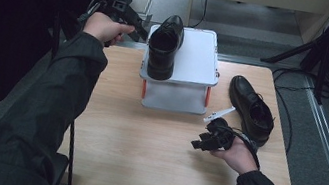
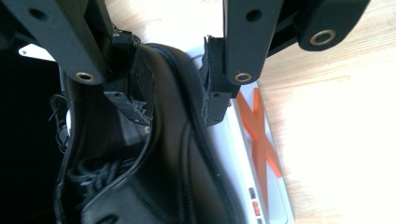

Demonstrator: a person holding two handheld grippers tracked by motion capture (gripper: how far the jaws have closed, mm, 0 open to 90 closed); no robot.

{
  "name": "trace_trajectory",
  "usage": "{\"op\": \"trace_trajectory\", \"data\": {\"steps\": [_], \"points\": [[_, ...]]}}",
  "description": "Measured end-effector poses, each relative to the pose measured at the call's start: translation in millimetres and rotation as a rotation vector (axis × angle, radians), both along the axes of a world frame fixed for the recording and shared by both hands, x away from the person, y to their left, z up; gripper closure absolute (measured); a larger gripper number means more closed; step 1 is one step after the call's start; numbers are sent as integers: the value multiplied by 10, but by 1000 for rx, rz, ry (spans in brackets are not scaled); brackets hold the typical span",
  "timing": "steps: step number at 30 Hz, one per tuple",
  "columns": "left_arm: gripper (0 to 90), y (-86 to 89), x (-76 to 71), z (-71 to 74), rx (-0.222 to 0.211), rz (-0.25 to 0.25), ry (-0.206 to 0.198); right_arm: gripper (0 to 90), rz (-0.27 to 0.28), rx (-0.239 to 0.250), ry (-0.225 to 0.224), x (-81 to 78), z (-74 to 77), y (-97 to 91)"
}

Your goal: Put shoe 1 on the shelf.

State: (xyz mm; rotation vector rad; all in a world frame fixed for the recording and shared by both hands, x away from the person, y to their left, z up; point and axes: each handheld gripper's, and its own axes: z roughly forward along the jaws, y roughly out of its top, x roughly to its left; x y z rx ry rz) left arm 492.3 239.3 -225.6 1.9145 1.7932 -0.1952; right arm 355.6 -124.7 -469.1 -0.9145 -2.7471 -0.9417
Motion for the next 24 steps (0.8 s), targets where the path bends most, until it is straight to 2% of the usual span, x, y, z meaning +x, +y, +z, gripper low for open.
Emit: {"op": "trace_trajectory", "data": {"steps": [5,10,16,19,24], "points": [[632,120,-32,-159,-14,7,12,505,-1,0,-7,2,1,0],[627,186,-94,-361,-15,-17,25,504,-7,2,-5,1,5,-10],[604,314,-176,-588,-25,-4,32,504,-15,10,-12,19,14,-23],[599,320,-241,-683,1,-23,26,508,-11,15,-11,27,15,-15],[593,334,-365,-867,-18,-31,25,507,-11,17,-12,47,18,6]]}}
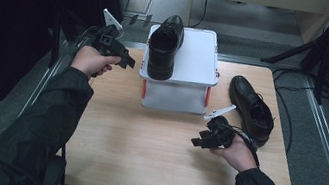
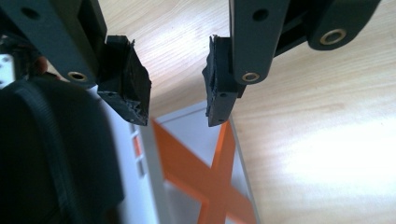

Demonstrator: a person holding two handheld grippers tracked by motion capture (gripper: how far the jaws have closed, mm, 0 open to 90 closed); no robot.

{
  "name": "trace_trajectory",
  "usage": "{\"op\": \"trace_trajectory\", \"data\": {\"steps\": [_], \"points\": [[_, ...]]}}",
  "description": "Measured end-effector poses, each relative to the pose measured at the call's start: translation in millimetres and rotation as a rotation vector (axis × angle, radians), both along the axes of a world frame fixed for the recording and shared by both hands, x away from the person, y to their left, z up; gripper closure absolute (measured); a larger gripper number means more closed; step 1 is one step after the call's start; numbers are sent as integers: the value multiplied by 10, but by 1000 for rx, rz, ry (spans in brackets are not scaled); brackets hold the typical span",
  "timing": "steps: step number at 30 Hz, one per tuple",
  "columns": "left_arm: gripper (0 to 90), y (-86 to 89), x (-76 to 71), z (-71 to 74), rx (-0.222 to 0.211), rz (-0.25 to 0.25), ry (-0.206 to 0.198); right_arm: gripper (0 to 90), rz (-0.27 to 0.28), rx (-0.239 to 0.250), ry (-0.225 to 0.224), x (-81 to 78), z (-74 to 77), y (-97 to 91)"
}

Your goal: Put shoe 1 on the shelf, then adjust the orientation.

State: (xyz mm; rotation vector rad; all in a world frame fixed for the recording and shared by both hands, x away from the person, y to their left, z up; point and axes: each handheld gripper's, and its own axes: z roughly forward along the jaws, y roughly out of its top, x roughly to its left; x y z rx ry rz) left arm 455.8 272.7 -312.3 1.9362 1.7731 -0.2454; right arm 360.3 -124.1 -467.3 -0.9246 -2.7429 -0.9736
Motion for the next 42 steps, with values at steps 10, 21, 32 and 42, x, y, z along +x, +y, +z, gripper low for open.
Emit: {"op": "trace_trajectory", "data": {"steps": [10,21,32,42], "points": [[580,-52,-276,-434,8,-28,-8,507,-2,1,5,25,-4,12],[539,-187,-529,-869,19,-83,17,507,-17,1,10,39,-6,-16],[479,-257,-783,-1121,7,-126,-2,509,-32,9,10,66,-2,-59],[464,-286,-910,-1230,2,-147,-25,509,-48,10,3,84,20,-111]]}}
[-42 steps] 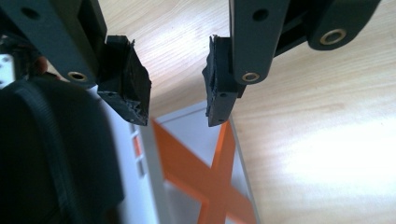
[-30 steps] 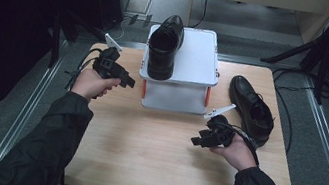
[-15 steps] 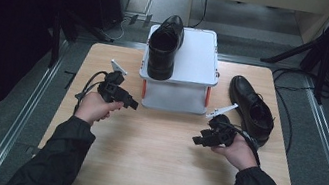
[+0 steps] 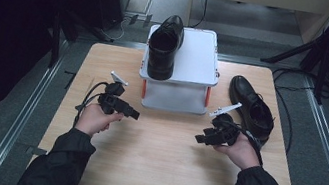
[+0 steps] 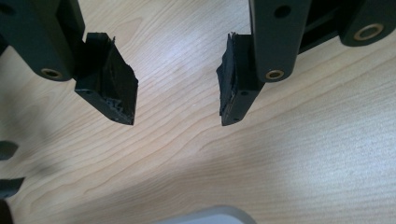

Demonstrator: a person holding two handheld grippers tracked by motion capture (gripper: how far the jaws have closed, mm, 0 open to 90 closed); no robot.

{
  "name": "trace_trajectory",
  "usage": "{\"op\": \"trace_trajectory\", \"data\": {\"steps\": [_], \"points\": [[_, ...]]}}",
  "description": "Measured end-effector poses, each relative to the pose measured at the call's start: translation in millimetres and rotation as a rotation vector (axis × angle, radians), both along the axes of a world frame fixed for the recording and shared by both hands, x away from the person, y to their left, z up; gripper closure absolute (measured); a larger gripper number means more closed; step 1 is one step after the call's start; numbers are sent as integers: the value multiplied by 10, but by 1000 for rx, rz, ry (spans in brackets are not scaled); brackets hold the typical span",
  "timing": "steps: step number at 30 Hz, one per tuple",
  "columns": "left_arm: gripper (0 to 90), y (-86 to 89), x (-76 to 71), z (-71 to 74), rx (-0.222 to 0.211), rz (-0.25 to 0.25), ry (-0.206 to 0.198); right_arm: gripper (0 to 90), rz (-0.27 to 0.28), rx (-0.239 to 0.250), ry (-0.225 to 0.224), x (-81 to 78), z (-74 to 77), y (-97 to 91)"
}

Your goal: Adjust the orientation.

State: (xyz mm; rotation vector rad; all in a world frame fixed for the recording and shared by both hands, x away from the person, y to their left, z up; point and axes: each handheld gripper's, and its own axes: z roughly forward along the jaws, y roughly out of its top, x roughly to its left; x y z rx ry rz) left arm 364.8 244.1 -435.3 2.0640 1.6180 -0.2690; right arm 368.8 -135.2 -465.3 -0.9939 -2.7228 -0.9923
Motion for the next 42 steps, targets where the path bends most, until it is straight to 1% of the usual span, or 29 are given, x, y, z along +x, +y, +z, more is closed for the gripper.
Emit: {"op": "trace_trajectory", "data": {"steps": [2,4,9,11,13,17,19,22,25,26,28,31,32,35,37,40,42], "points": [[463,-13,-28,-15,-7,-19,-8,510,-4,1,0,6,9,-15],[463,-19,-47,-33,-10,-20,-9,510,-11,6,-3,14,16,-42],[455,-15,-64,-70,3,-26,-6,500,-38,18,-6,26,51,-170],[455,-9,-71,-71,9,-31,-13,500,-53,28,-3,37,75,-234],[456,0,-73,-70,2,-30,-15,500,-70,32,-12,59,107,-298],[460,4,-71,-70,4,-28,-21,503,-103,38,-14,124,208,-430],[459,3,-63,-72,-6,-24,-10,503,-118,39,-15,152,266,-493],[459,4,-55,-73,-2,-34,-18,501,-144,69,2,197,330,-609],[459,11,-50,-82,9,-43,-19,512,-176,79,19,245,377,-722],[460,11,-51,-82,13,-43,-20,517,-191,78,23,262,400,-765],[460,12,-54,-79,15,-44,-21,533,-202,69,22,293,445,-846],[457,12,-56,-65,-10,-44,-19,557,-227,66,24,334,514,-963],[457,10,-59,-59,-8,-42,-25,568,-239,66,32,344,539,-1000],[457,8,-61,-61,-5,-44,-25,603,-269,70,34,382,604,-1099],[457,0,-61,-67,1,-44,-22,619,-283,55,40,419,626,-1153],[458,-8,-64,-64,3,-51,-25,641,-312,44,62,486,631,-1226],[458,-10,-62,-68,6,-51,-23,661,-334,22,80,536,628,-1255]]}}
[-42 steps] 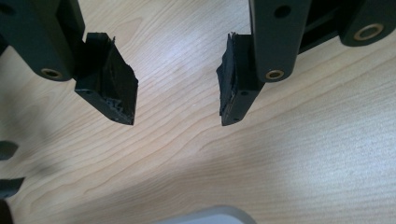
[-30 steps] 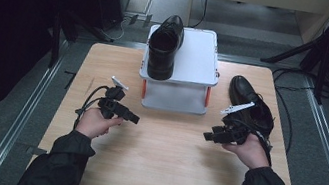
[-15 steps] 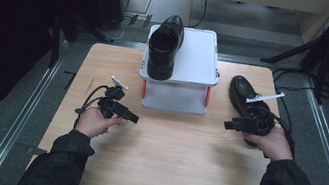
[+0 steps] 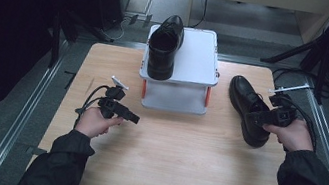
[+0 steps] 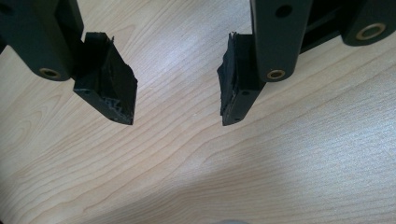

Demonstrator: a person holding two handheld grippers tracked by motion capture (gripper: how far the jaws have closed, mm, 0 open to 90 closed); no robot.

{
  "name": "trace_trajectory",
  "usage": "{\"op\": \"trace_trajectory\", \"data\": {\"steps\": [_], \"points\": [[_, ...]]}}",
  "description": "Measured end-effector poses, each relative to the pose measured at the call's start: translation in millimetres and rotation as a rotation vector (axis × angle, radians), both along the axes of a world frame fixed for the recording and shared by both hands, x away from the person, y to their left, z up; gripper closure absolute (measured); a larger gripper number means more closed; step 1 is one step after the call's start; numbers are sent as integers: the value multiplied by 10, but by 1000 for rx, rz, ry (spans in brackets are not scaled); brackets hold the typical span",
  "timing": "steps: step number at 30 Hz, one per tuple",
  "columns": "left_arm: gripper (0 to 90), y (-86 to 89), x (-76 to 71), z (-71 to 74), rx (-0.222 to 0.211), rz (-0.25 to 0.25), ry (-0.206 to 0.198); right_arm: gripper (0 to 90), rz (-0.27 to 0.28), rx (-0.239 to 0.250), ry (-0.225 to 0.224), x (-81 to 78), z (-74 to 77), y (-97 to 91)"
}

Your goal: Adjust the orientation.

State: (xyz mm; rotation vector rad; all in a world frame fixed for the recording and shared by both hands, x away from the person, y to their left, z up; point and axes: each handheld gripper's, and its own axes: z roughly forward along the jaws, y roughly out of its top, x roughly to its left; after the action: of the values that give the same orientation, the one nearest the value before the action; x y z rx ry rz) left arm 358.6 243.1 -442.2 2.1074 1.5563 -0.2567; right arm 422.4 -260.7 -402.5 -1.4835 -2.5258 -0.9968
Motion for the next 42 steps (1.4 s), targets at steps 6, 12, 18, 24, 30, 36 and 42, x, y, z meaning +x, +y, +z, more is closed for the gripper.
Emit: {"op": "trace_trajectory", "data": {"steps": [6,12,18,24,30,36,42], "points": [[459,-10,4,-12,11,-5,7,702,-46,-63,95,184,-29,14],[462,-14,1,-16,21,-6,5,766,-61,-147,185,334,-122,120],[459,1,10,-23,25,-6,9,862,-81,-194,260,428,-149,228],[459,3,10,-22,23,-5,11,864,-113,-218,300,483,-94,320],[459,-12,4,-23,23,-15,15,857,-170,-165,344,570,-103,425],[460,1,9,-31,23,-12,14,843,-191,-140,364,592,-133,477],[464,-9,8,-38,29,-18,14,736,-172,-130,343,578,-58,439]]}}
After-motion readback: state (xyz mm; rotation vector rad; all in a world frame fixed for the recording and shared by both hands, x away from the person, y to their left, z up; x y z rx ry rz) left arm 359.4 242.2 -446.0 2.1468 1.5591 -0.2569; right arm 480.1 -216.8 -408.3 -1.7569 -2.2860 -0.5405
